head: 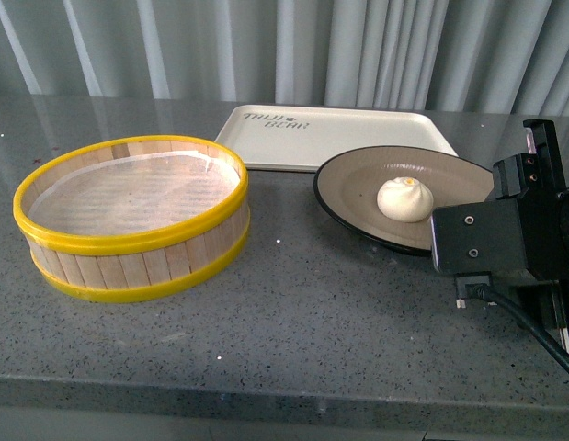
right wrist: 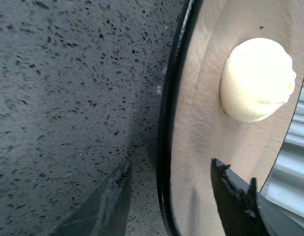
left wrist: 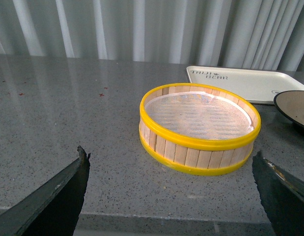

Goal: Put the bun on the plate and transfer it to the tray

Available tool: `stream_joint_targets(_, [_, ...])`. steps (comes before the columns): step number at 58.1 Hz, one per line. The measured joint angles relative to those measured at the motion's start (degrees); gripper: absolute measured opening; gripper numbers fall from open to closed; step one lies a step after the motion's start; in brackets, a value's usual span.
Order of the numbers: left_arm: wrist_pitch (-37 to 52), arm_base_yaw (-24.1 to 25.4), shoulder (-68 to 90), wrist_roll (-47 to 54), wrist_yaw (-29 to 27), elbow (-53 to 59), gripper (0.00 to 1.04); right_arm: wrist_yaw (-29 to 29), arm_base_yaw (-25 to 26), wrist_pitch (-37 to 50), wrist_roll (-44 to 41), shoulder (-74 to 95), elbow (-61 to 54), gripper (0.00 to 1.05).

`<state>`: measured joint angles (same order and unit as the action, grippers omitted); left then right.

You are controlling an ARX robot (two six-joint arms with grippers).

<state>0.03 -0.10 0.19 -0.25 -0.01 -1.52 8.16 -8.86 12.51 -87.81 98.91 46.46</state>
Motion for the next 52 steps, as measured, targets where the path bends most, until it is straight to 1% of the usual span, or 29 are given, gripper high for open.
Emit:
stream_joint_targets(5, [0.00, 0.00, 0.00, 0.00, 0.00, 0.00, 0.98, 0.09, 0.33, 1.95, -0.90, 0.07, -1.22, 0.31])
stream_joint_targets(12, [0.00, 0.00, 0.00, 0.00, 0.00, 0.00, 0.98, 0.31, 0.55, 4.79, -2.73, -0.22, -3.10, 0.14])
stream_joint_targets(14, [0.00, 0.00, 0.00, 0.00, 0.00, 0.00, 0.98, 0.31, 0.59, 6.14, -3.82, -0.39, -3.91, 0.10])
stream_joint_targets(20, [0.00, 0.00, 0.00, 0.00, 0.00, 0.00, 0.98, -0.22, 0.66, 11.21, -5.38, -1.07, -5.68, 0.04])
stream_joint_targets(32, [0.00, 0.00, 0.00, 0.00, 0.00, 0.00, 0.98, -1.42, 0.87, 22.91, -6.14, -0.92, -10.62, 0.03])
stream_joint_targets(36, [0.00, 0.00, 0.00, 0.00, 0.00, 0.00, 0.98, -1.88, 1.09, 25.51, -6.40, -1.03, -11.69, 0.03])
stream_joint_targets(47, [0.00, 0.00, 0.00, 0.00, 0.00, 0.00, 0.98, -3.17, 1.97, 27.56, -7.13, -2.86, -13.09, 0.03])
stream_joint_targets(52, [0.00, 0.00, 0.00, 0.00, 0.00, 0.00, 0.98, -2.62, 3.52, 29.16, -8.74, -4.61, -13.09, 0.03])
